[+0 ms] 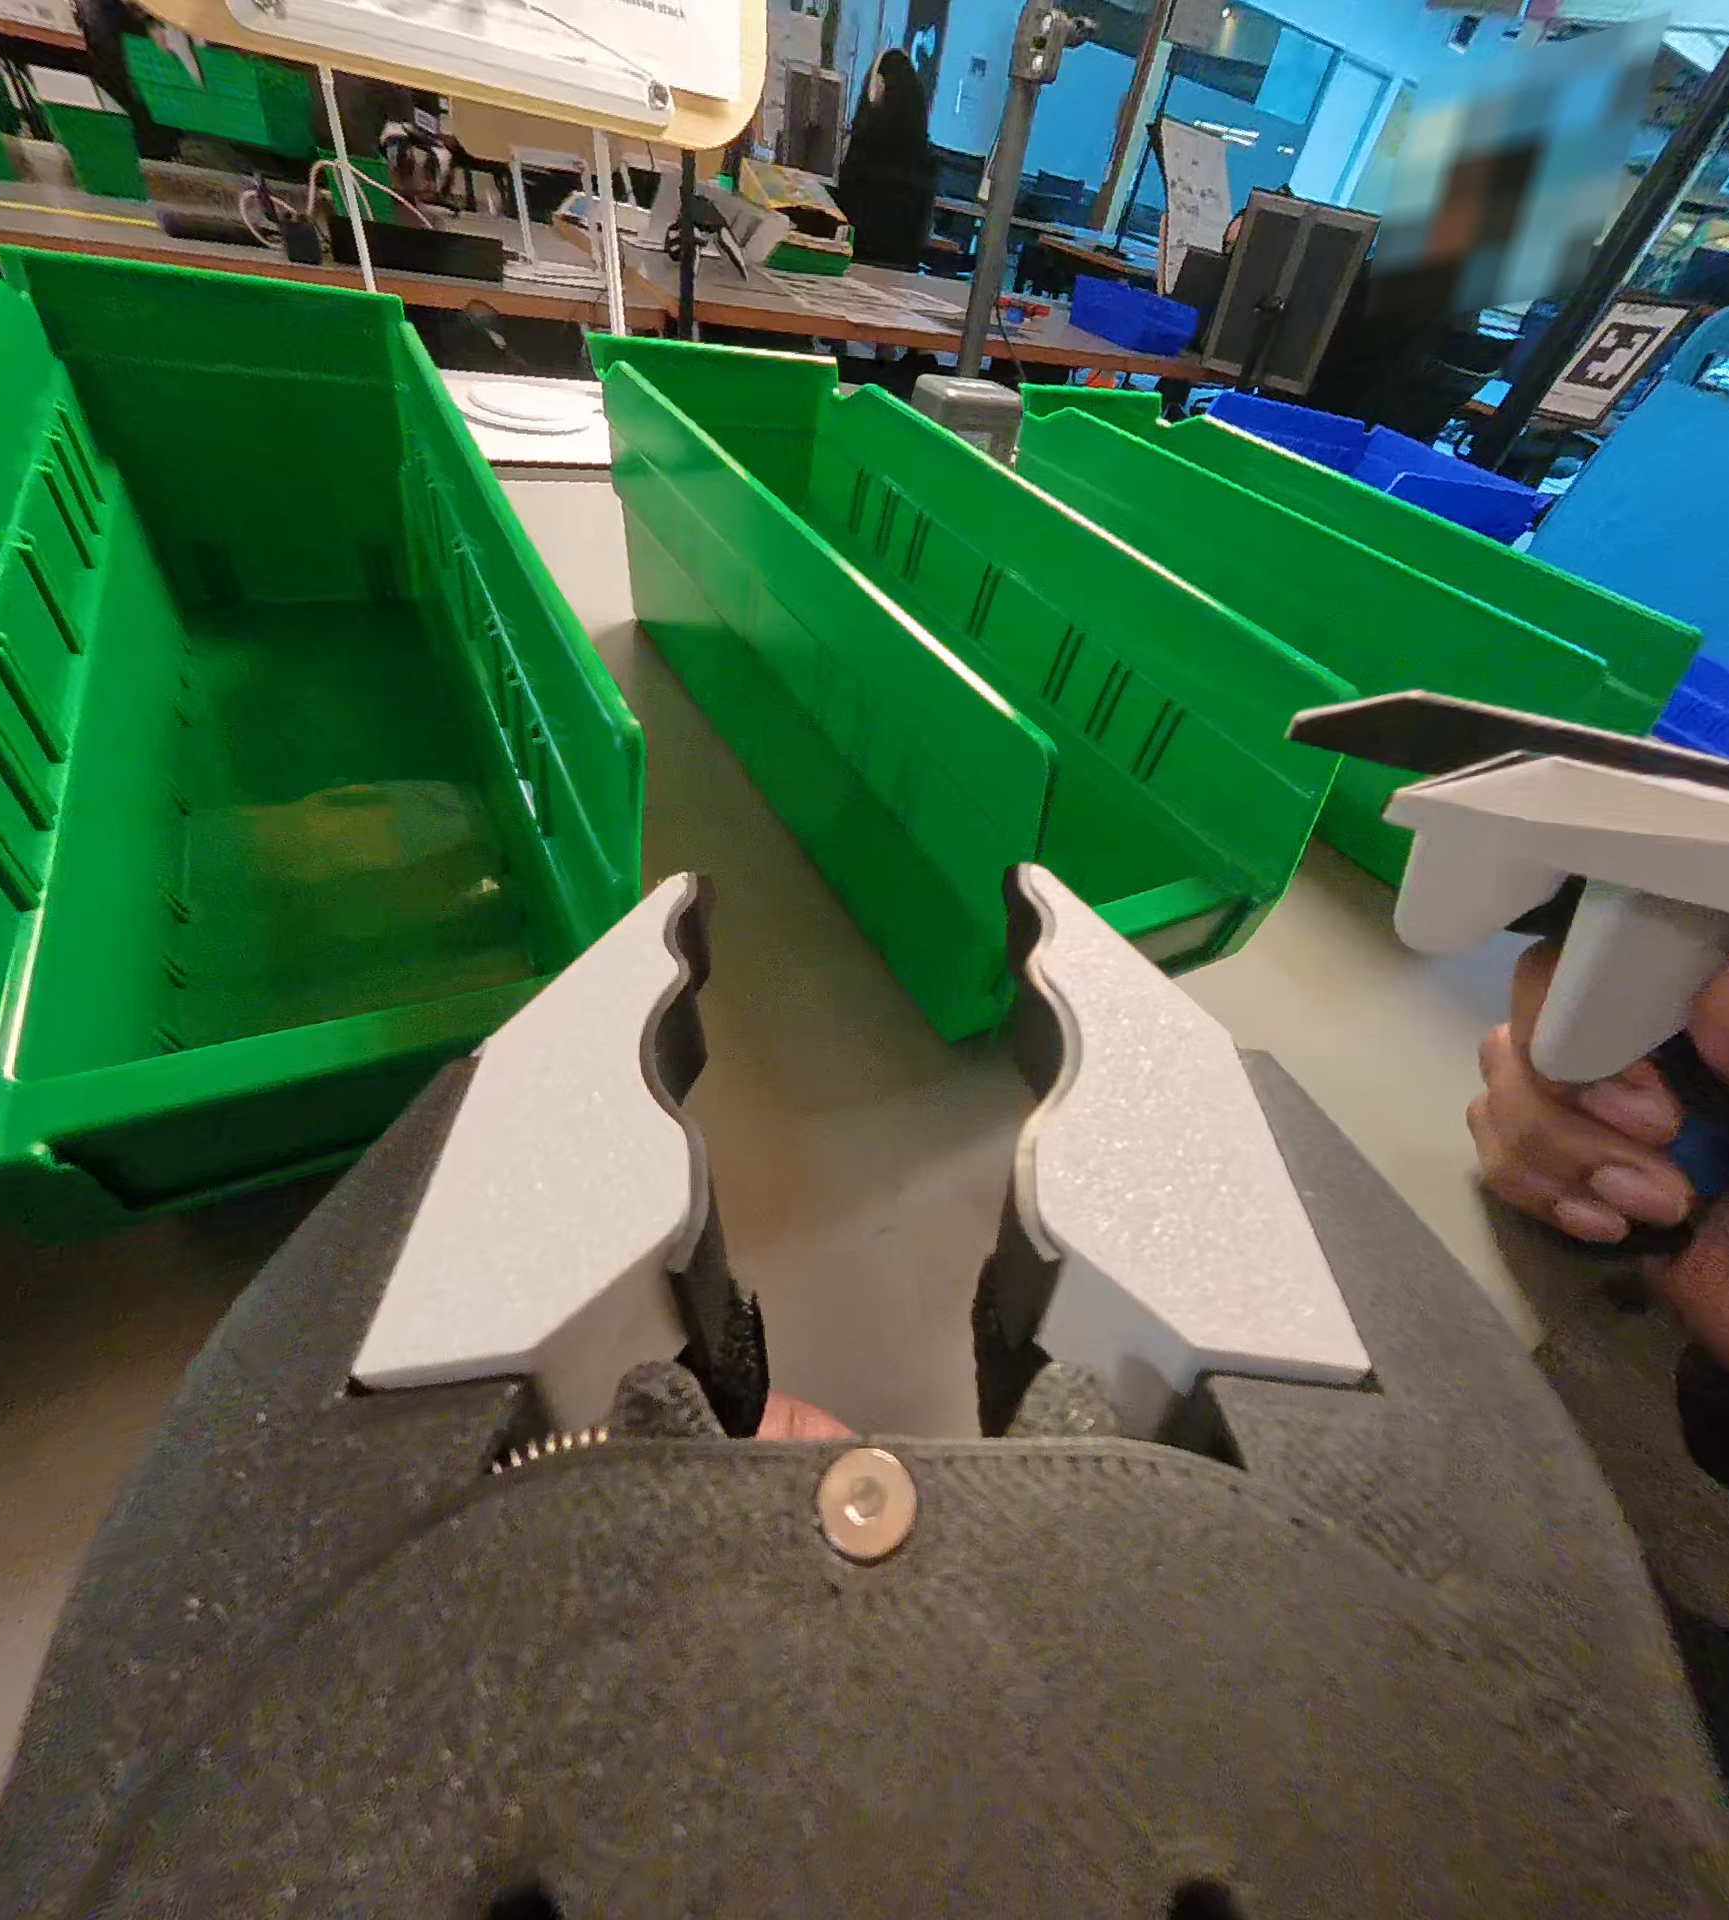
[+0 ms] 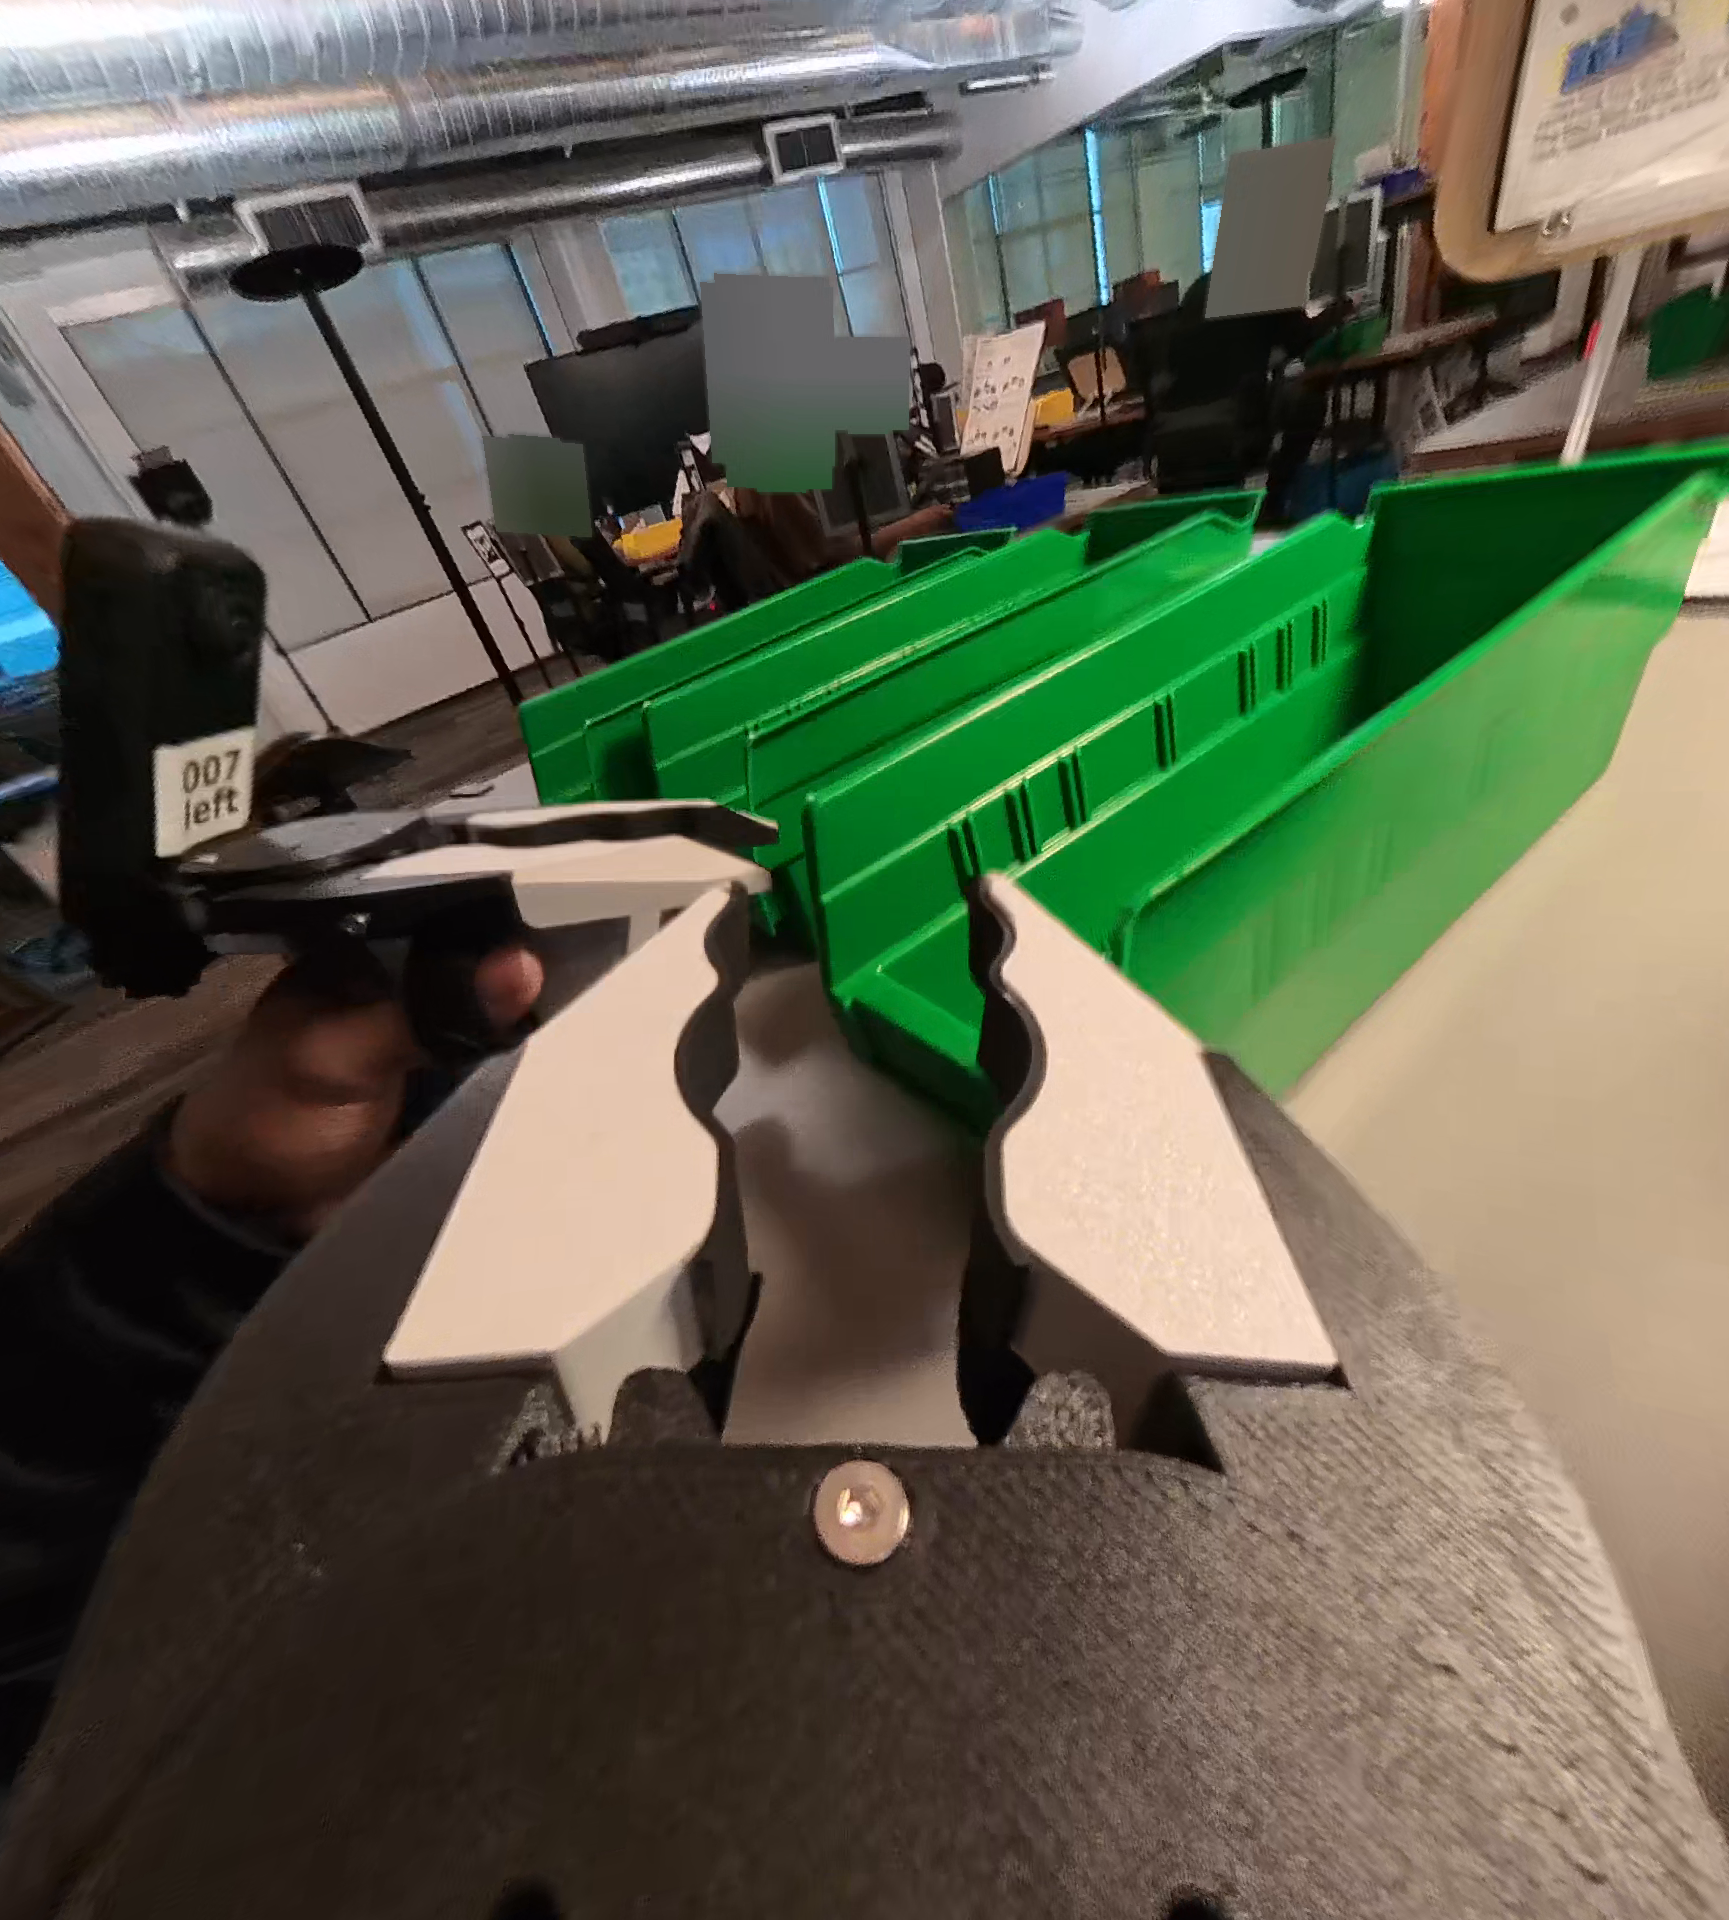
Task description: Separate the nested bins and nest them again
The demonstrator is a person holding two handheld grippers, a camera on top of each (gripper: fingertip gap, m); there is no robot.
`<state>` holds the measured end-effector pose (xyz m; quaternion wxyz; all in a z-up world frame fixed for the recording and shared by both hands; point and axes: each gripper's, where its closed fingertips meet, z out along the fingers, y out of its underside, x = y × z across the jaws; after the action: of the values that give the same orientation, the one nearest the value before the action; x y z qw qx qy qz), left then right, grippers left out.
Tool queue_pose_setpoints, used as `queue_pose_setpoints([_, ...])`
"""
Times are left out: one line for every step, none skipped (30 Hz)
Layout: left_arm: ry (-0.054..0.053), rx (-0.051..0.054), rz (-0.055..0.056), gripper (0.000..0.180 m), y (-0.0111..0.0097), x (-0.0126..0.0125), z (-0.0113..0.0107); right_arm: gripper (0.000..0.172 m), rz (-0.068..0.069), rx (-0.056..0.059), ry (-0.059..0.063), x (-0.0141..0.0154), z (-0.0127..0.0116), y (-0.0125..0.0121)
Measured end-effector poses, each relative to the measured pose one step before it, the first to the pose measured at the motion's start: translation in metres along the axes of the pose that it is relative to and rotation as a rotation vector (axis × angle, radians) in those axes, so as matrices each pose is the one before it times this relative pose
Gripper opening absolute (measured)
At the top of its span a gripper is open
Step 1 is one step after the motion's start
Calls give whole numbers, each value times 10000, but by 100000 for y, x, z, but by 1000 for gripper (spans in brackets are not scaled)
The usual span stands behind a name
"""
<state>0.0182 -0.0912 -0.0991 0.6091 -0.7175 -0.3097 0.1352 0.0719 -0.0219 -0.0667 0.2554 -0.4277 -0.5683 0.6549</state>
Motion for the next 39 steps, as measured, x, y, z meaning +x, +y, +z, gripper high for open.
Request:
queue_pose_setpoints([-12, -48, 82, 56, 57, 74, 41, 44, 31, 21, -105, -105, -36, -37])
queue_pose_setpoints([-25, -33, 54, 56, 39, 27, 39, 43, -40, 169, 143, 189, -133, -235])
queue_pose_setpoints([4, -39, 27, 56, 47, 35, 36, 43, 22, 71, -53, -44, -80, -82])
queue_pose_setpoints([43, -42, 19, 56, 57, 72, 39, 43, 47, 78, -94, -74, -102, -86])
queue_pose_setpoints([25, -21, 1, 56, 31, 35, 22, 43, 61, 140, -24, 35, -143, -171])
queue_pose_setpoints([2, -15, -18, 56, 13, -9, 6, 43, 62, 139, 36, 118, -144, -174])
queue_pose_setpoints([21, -26, -19, 56, 39, 13, 31, 43, 49, 69, 30, 94, -73, -87])
queue_pose_setpoints([19, -34, -18, 56, 35, -5, 34, 43, 27, -2, 13, 53, 3, 7])
queue_pose_setpoints([0, -42, -20, 56, 44, -18, 44, 43, 27, -42, 13, 48, 47, 58])
queue_pose_setpoints([7, -47, -10, 56, 66, 5, 39, 43, 40, -58, 4, 47, 70, 76])
queue_pose_setpoints([20, -37, 6, 56, 37, 36, 38, 43, 48, -32, 14, 69, 33, 42])
queue_pose_setpoints([10, -19, 8, 56, 17, 17, 29, 43, 55, 19, 22, 92, -9, -18])
queue_pose_setpoints([-5, -8, -6, 56, 8, -11, 0, 43, 77, 53, 16, 104, -64, -70])
queue_pose_setpoints([4, 6, -24, 56, 0, -18, -14, 43, 80, 67, 13, 104, -68, -85])
queue_pose_setpoints([18, 43, -46, 57, -65, -22, -49, 43, 70, 53, 15, 105, -50, -73])
queue_pose_setpoints([19, 92, -72, 59, -112, -58, -135, 43, 59, 28, 19, 88, -29, -47])
queue_pose_setpoints([29, 69, -65, 61, -91, -70, -223, 43, 39, 25, 24, 67, -28, -28])
queue_pose_setpoints([60, -15, 21, 65, 15, -40, -330, 43, -1, 37, -9, -13, -33, -55])
queue_pose_setpoints([15, -31, 122, 68, -85, -125, -488, 43, -21, 45, -40, -69, -56, -59])
queue_pose_setpoints([-144, 72, 143, 71, -456, -404, -712, 43, -10, 67, -55, -81, -74, -88])
queue_pose_setpoints([-286, 204, 156, 78, -905, -743, -892, 43, 16, 98, -50, -53, -110, -131])
queue_pose_setpoints([-328, 263, 132, 81, -1250, -1000, -965, 43, 49, 103, -44, -6, -108, -141])
queue_pose_setpoints([-325, 238, 62, 82, -1424, -1201, -905, 42, 76, 74, -33, 44, -67, -95])
queue_pose_setpoints([-333, 158, 25, 82, -1432, -1391, -742, 43, 97, 18, -26, 73, -23, -32])
queue_pose_setpoints([-395, 58, 50, 83, -1289, -1620, -491, 43, 111, -30, -21, 88, 36, 26])
queue_pose_setpoints([-502, -92, 139, 83, -1002, -1918, -155, 43, 109, -38, -19, 94, 43, 46])
queue_pose_setpoints([-567, -347, 251, 84, -541, -2091, 212, 43, 86, -19, -17, 75, 19, 19])
queue_pose_setpoints([-562, -611, 306, 87, -100, -2091, 538, 43, 50, 3, -14, 35, 6, -9])
queue_pose_setpoints([-504, -708, 264, 95, 85, -1919, 771, 43, 7, 25, -16, -13, -38, -37])
queue_pose_setpoints([-437, -618, 202, 104, -48, -1699, 892, 43, -22, 32, -10, -34, -28, -47])
queue_pose_setpoints([-313, -424, 186, 109, -324, -1353, 918, 43, -11, 16, -14, -32, -13, -28])
queue_pose_setpoints([-129, -343, 115, 109, -426, -942, 953, 43, 33, -10, -7, 26, 4, 12])
queue_pose_setpoints([1, -433, -3, 109, -292, -633, 969, 43, 56, -23, -11, 49, 26, 26])
queue_pose_setpoints([103, -486, -20, 110, -208, -343, 956, 43, 52, -24, -41, -12, 14, 23])
queue_pose_setpoints([188, -434, 4, 112, -241, -100, 903, 43, 36, -9, -96, -99, -19, 17])
queue_pose_setpoints([86, -379, 9, 112, -253, -185, 881, 43, 5, 8, -155, -242, -66, -10])
queue_pose_setpoints([-70, -342, 67, 112, -216, -328, 833, 43, 9, 9, -174, -272, -88, -5])
queue_pose_setpoints([-59, -318, 95, 112, -112, -245, 826, 43, 78, 23, -75, -46, -122, -36])
queue_pose_setpoints([-11, -332, 29, 112, 19, -131, 834, 43, 125, 96, -3, 136, -101, -141])
